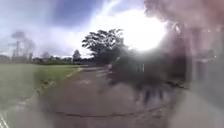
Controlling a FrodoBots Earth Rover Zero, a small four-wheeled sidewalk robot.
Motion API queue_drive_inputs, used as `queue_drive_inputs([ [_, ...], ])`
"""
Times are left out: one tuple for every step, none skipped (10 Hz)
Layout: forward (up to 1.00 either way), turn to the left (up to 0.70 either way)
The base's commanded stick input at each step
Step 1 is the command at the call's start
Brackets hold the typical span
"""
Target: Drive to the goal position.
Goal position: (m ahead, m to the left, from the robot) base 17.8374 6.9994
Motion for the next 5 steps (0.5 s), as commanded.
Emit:
queue_drive_inputs([
  [0.85, 0.0],
  [0.85, 0.0],
  [0.85, 0.0],
  [0.85, 0.0],
  [0.85, 0.0],
])
